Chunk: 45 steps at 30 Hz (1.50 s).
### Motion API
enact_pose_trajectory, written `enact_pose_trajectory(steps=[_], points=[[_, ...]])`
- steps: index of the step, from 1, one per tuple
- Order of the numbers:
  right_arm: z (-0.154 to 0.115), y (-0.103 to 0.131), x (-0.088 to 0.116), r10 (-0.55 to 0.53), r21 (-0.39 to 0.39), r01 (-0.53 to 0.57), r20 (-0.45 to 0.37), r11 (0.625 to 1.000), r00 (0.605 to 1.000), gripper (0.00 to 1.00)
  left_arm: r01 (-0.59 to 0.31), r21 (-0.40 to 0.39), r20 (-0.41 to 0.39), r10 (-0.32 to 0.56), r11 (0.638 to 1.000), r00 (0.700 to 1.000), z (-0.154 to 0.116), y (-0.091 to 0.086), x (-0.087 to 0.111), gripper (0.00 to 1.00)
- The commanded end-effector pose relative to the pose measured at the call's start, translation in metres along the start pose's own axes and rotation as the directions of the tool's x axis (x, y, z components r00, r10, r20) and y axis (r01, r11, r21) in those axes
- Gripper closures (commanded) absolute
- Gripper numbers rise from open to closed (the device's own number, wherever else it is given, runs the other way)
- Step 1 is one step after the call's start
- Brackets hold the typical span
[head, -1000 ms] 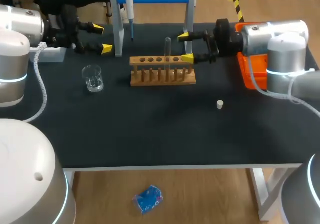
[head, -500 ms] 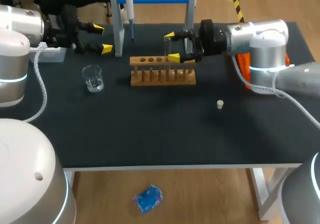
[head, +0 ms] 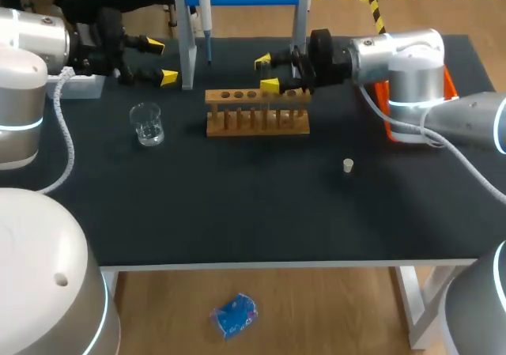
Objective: Invert the test tube, pick up the pipette, mount the tip to pipette, aspirate from beaker and dispense into the tube, eject the tip, return the pipette, and cap with the stopper.
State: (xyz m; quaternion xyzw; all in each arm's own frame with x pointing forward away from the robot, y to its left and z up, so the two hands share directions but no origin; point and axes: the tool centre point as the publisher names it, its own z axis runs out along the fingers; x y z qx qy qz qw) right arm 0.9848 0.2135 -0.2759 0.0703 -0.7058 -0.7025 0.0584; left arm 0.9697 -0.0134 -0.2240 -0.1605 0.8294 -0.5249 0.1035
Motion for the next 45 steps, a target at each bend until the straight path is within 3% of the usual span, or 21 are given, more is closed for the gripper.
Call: enact_pose_trajectory(steps=[1, 27, 45], points=[[-0.001, -0.001, -0.002, -0.001, -0.002, 0.000, -0.014, 1.000, 1.000, 1.00, 0.001, -0.002, 0.000, -0.001, 1.000, 1.000, 0.000, 0.000, 0.000, 0.00], [-0.001, 0.010, 0.001, -0.011, -0.007, 0.011, -0.013, 1.000, 1.000, 1.00, 0.001, -0.002, 0.000, -0.001, 1.000, 1.000, 0.000, 0.000, 0.000, 0.00], [-0.002, 0.032, -0.002, -0.012, -0.035, 0.012, 0.006, 0.999, 1.000, 1.00, 0.001, -0.002, 0.000, -0.001, 1.000, 1.000, 0.000, 0.000, 0.000, 0.00]])
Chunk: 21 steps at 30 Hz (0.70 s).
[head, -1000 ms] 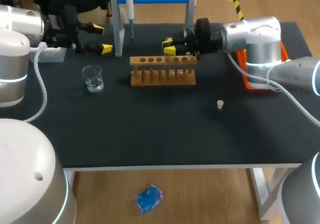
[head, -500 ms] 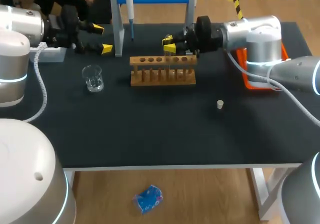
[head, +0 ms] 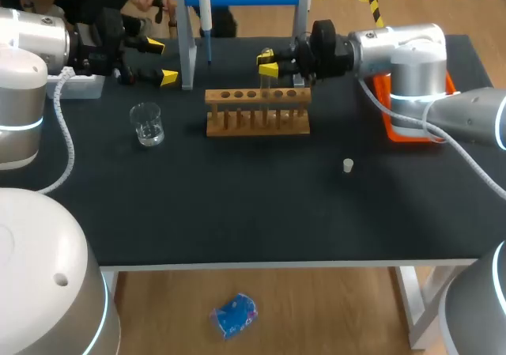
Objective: Invert the test tube, pick up the pipette, mount the tip to pipette, aspirate from beaker and dispense into the tube, eject the tip, return the pipette, and cap with the stopper.
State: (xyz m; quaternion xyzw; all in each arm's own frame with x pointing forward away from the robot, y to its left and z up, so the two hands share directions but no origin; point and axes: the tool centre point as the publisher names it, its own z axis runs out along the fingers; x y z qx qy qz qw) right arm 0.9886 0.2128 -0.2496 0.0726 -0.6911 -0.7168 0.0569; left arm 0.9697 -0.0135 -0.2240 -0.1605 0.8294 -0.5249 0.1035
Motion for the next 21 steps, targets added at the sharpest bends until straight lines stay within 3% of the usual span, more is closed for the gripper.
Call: enact_pose_trajectory(steps=[1, 21], points=[[0.000, 0.008, 0.002, -0.004, 0.004, 0.004, 0.007, 1.000, 1.000, 1.00, 0.001, -0.002, 0.000, -0.001, 1.000, 1.000, 0.000, 0.000, 0.000, 0.00], [0.002, 0.034, 0.006, -0.012, -0.028, 0.012, 0.013, 1.000, 1.000, 1.00, 0.001, -0.002, 0.000, -0.001, 1.000, 1.000, 0.000, 0.000, 0.000, 0.00]])
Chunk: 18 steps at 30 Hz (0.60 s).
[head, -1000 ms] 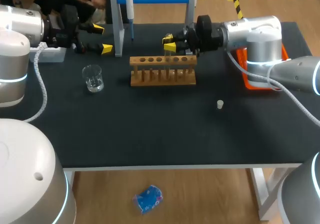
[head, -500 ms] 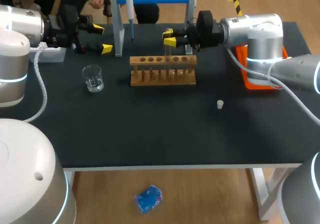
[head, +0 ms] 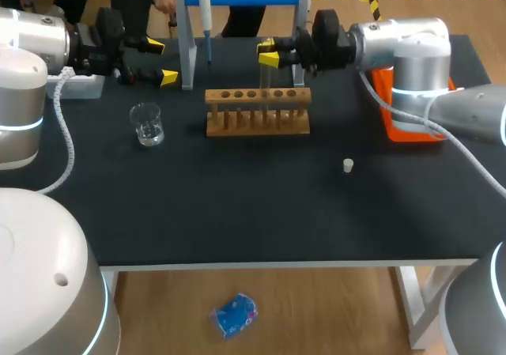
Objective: Invert the test tube, pick up the pipette, mount the tip to pipette, aspirate from beaker and dispense into the tube, eject the tip, return the pipette, and cap with the stopper.
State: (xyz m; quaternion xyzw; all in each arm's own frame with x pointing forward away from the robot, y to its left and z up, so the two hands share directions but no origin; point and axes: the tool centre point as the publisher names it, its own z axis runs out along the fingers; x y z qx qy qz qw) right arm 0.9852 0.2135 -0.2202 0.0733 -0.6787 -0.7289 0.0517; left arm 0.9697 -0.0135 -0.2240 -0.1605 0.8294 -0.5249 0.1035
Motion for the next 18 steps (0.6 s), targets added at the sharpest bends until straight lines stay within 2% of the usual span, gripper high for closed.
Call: enact_pose_trajectory(steps=[1, 10, 18], points=[[0.000, 0.006, 0.003, 0.000, 0.005, 0.000, 0.007, 1.000, 1.000, 1.00, 0.001, -0.002, 0.000, -0.001, 1.000, 1.000, 0.000, 0.000, 0.000, 0.00], [0.000, 0.023, 0.004, 0.004, 0.020, -0.004, 0.017, 1.000, 1.000, 1.00, 0.001, -0.002, 0.000, -0.001, 1.000, 1.000, 0.000, 0.000, 0.000, 0.00], [0.002, 0.053, 0.007, 0.059, 0.064, -0.062, 0.050, 0.996, 0.997, 1.00, 0.001, -0.002, 0.000, -0.001, 1.000, 1.000, 0.000, 0.000, 0.000, 0.00]])
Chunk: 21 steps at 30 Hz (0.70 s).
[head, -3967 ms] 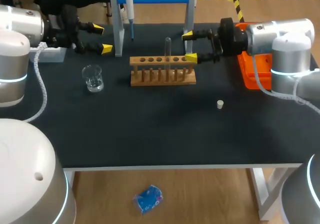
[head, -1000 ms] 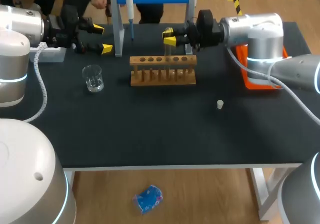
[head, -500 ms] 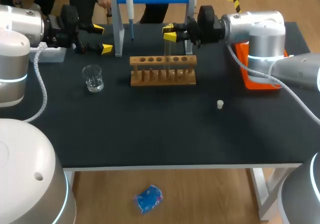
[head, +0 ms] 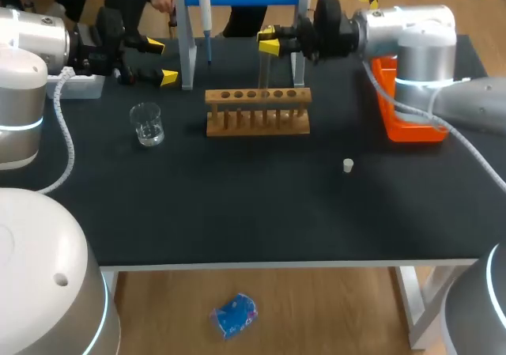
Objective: Invert the test tube, pick up the pipette, mount the tip to pipette, aspirate from beaker and dispense into the tube, eject the tip, return the pipette, and cap with the stopper.
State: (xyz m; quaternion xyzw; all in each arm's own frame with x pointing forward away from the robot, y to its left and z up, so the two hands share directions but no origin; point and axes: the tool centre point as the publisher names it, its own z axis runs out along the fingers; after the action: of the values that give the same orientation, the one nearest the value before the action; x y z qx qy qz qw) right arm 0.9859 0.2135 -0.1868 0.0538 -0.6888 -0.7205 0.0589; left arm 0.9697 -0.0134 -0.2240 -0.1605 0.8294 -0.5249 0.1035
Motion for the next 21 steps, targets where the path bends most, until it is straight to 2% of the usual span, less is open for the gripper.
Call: enact_pose_trajectory(steps=[1, 4, 19, 21], points=[[0.000, 0.023, 0.010, 0.021, 0.049, -0.023, 0.037, 0.999, 0.999, 1.00, 0.001, -0.002, 0.000, -0.001, 1.000, 1.000, 0.000, 0.000, 0.000, 0.00], [-0.001, 0.040, 0.014, 0.006, 0.039, -0.007, 0.036, 0.999, 0.999, 1.00, 0.001, -0.002, 0.000, -0.001, 1.000, 1.000, 0.000, 0.000, 0.000, 0.00], [-0.001, 0.040, 0.014, 0.006, 0.039, -0.007, 0.036, 0.999, 0.999, 1.00, 0.001, -0.002, 0.000, -0.001, 1.000, 1.000, 0.000, 0.000, 0.000, 0.00], [0.000, 0.036, 0.012, 0.064, 0.060, -0.067, 0.048, 0.996, 0.997, 1.00, 0.001, -0.002, 0.000, -0.001, 1.000, 1.000, 0.000, 0.000, 0.000, 0.00]])
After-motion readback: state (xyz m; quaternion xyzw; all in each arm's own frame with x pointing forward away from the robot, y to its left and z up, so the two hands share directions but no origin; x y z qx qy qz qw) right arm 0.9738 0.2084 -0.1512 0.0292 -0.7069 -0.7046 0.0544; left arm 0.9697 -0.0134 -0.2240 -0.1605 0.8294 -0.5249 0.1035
